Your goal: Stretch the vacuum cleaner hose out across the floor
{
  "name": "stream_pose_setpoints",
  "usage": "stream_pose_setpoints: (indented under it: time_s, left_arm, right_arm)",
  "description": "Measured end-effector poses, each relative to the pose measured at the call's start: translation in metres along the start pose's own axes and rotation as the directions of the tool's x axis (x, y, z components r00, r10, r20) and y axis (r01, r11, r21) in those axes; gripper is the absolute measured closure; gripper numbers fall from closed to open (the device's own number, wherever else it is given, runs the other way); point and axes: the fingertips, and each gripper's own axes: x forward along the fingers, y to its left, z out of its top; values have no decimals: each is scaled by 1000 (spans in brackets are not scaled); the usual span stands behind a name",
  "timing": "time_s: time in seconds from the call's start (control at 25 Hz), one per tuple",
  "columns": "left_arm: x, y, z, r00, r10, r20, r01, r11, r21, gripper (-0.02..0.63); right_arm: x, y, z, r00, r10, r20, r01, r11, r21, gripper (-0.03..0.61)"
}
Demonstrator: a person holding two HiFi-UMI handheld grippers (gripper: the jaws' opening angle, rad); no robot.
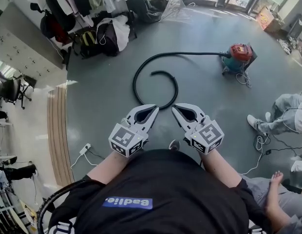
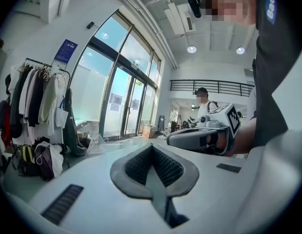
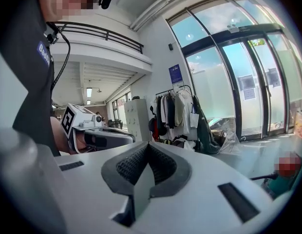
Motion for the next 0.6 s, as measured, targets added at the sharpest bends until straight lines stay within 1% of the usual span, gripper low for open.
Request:
stream_pose_setpoints:
  time_s: [0.32,0.6]
  left_arm:
    - [24,-8,7,1000,23,-10,-22,999,23,606]
    - [41,-22,16,997,74,-13,-73,997,33,606]
  right_arm:
    - [-15,-26,2,1000,19,21,-19,1000,7,574]
    - [-31,-45,4,997,67,24,-67,998,12,574]
